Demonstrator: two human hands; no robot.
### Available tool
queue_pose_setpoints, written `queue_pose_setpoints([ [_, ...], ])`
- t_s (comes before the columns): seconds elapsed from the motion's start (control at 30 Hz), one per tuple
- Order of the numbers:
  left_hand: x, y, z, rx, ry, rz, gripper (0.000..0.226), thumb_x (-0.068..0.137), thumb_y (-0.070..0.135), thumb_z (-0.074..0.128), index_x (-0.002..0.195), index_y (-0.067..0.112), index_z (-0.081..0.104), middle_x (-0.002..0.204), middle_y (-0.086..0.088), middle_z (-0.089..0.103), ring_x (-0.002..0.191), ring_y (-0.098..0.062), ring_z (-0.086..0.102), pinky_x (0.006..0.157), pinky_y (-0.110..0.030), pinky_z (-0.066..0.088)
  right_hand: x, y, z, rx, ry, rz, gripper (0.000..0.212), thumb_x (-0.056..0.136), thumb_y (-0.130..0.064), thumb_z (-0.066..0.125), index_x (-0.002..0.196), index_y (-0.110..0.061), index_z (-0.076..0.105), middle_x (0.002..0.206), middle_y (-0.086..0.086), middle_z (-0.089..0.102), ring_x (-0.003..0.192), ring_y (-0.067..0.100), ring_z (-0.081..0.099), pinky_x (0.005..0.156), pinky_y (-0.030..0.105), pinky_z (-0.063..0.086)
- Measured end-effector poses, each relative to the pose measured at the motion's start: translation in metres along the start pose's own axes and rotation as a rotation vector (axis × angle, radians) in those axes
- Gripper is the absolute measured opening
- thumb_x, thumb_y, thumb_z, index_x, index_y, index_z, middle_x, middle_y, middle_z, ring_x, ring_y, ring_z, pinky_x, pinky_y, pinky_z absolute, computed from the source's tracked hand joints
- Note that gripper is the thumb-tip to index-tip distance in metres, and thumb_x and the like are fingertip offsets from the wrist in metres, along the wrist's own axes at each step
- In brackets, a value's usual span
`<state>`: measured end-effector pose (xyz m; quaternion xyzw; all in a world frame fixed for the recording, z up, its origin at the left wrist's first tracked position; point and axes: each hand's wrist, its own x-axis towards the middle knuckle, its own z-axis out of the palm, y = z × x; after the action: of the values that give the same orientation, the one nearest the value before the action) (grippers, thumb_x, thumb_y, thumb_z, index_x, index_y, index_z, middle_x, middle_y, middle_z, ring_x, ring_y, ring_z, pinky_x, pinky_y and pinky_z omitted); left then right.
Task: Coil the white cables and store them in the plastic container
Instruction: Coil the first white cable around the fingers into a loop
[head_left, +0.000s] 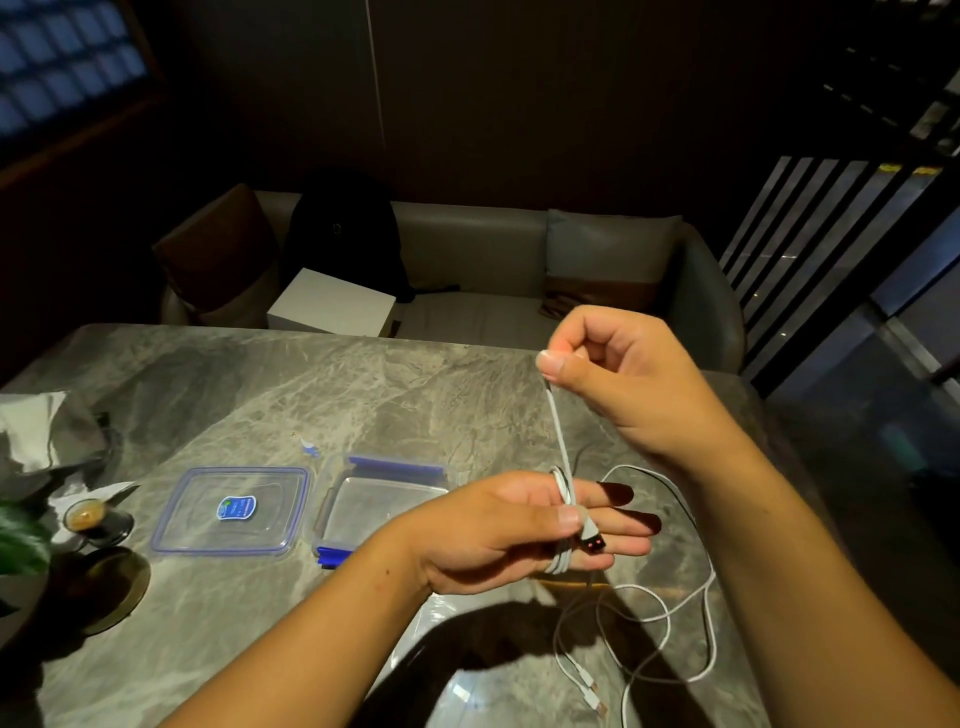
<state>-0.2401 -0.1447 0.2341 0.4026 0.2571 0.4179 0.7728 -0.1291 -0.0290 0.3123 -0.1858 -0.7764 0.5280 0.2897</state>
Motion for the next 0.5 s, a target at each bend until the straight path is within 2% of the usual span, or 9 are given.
queue_pose_setpoints([
  [0.1,-0.002,0.005,0.0,0.02,0.011,0.004,0.047,0.102,0.004,0.034,0.148,-0.006,0.028,0.149,-0.028,0.04,0.138,-0.039,0.042,0.115,-0.044,0.034,0.005,0.004,-0.002,0.011,0.033,-0.002,0.014,0.09,-0.006,0.066,0.077,-0.005,0.062,0.054,-0.009,0.049,0.047,-0.001,0.038,0.049,0.01,0.032],
  [0.23,-0.004,0.007,0.005,0.135,0.062,0.02,0.042,0.102,0.001,0.04,0.144,-0.002,0.039,0.14,-0.025,0.052,0.128,-0.035,0.055,0.104,-0.036,0.048,0.003,0.021,-0.011,0.069,0.109,0.054,0.017,0.089,-0.012,0.067,0.073,-0.011,0.061,0.05,-0.012,0.043,0.043,0.001,0.031,0.045,0.013,0.028],
  [0.37,-0.005,0.012,0.007,0.105,0.052,0.047,0.042,0.101,-0.003,0.037,0.143,-0.003,0.04,0.141,-0.027,0.05,0.128,-0.036,0.055,0.104,-0.036,0.048,-0.002,0.039,-0.018,0.177,0.161,0.165,0.017,0.085,-0.019,0.068,0.069,-0.017,0.062,0.047,-0.007,0.035,0.044,0.01,0.022,0.045,0.025,0.015],
  [0.5,-0.006,0.017,0.006,0.056,0.005,0.062,0.045,0.1,-0.005,0.033,0.144,-0.003,0.038,0.144,-0.024,0.047,0.129,-0.034,0.053,0.106,-0.037,0.046,-0.003,0.047,-0.017,0.204,0.184,0.22,0.018,0.083,-0.021,0.067,0.066,-0.019,0.062,0.047,-0.007,0.035,0.046,0.012,0.021,0.046,0.027,0.014],
])
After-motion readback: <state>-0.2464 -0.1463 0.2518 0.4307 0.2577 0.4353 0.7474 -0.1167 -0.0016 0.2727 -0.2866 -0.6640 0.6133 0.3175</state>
